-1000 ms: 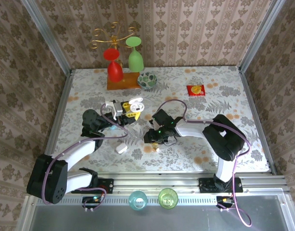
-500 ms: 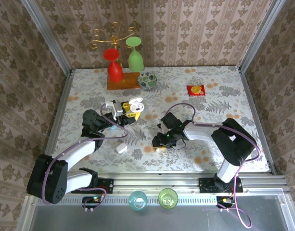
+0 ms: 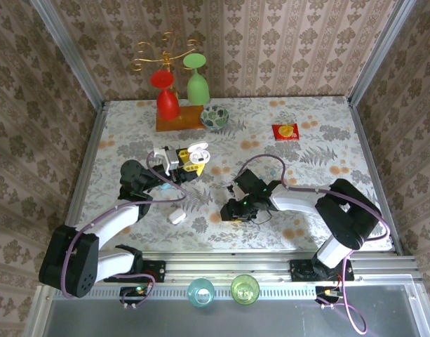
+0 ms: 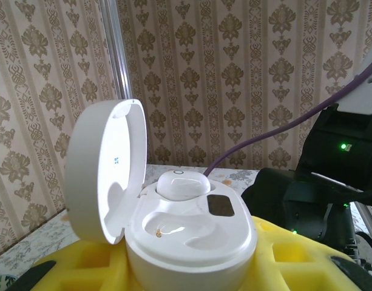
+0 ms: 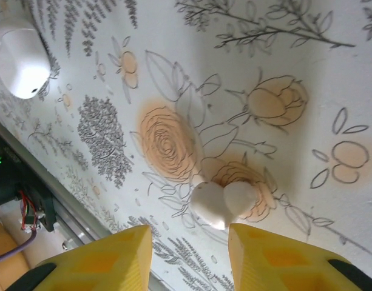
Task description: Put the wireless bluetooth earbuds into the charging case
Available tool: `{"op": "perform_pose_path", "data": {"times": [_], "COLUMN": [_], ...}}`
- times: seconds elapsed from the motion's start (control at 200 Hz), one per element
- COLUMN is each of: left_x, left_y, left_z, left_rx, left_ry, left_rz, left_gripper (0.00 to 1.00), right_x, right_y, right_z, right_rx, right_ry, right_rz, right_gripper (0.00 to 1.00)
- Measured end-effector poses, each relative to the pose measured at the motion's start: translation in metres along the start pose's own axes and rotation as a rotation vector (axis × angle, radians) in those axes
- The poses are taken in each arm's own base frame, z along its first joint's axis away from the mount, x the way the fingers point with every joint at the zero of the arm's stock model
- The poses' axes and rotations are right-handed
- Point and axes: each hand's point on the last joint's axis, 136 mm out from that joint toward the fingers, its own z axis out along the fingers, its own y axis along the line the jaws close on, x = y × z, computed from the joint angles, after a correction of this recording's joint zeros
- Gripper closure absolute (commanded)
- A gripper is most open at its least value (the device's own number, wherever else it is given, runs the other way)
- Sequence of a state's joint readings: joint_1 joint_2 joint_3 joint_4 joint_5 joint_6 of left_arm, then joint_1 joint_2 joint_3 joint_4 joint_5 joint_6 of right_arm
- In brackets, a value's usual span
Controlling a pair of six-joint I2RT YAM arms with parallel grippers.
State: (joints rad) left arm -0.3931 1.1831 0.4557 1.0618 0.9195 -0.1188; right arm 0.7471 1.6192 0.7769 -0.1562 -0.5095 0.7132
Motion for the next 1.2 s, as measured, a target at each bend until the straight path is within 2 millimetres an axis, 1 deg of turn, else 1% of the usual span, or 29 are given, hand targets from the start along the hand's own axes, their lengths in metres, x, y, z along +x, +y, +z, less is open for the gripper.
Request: {"op": "perform_pose_path", "data": {"times": [0.1,0.2,0.255,0.395,0.51,0.6,0.725,0.82,0.99,1.2], "left_x": [0.0,0.001,0.002,0.008,0.013,0.016,0.017,0.014,0.012,0.014], "left_y": [0.0,0.001,0.004,0.01,0.017,0.021,0.027,0.032,0.038,0.04], "left_z": [0.0,0.0,0.0,-0.002,-0.005,-0.007,-0.01,-0.013,-0.019,-0.019], "left_rx": [0.0,-0.01,-0.023,-0.063,-0.096,-0.116,-0.145,-0.168,-0.201,-0.207], "left_ry": [0.0,0.001,0.007,0.034,0.055,0.069,0.079,0.077,0.078,0.09], "left_rz": [0.0,0.0,-0.001,-0.005,-0.006,-0.01,-0.01,0.0,0.01,-0.002], "left_gripper": [0.76,0.76,0.76,0.76,0.76,0.76,0.76,0.76,0.76,0.76], "right_x": [-0.001,-0.001,-0.002,-0.004,-0.001,0.0,-0.004,-0.003,0.0,-0.006], "right_y": [0.004,0.004,0.007,0.021,0.029,0.035,0.038,0.031,0.017,0.011], "right_z": [-0.006,-0.014,-0.018,-0.025,-0.029,-0.031,-0.024,-0.014,-0.001,0.008], "right_rx": [0.001,0.063,0.11,0.224,0.326,0.392,0.489,0.559,0.654,0.701], "right_ry": [-0.019,-0.044,-0.059,-0.103,-0.104,-0.083,-0.031,0.021,0.092,0.119], "right_rz": [-0.033,-0.111,-0.187,-0.413,-0.597,-0.71,-0.837,-0.9,-0.962,-0.997], "right_gripper": [0.6,0.59,0.59,0.6,0.6,0.6,0.61,0.62,0.62,0.63]}}
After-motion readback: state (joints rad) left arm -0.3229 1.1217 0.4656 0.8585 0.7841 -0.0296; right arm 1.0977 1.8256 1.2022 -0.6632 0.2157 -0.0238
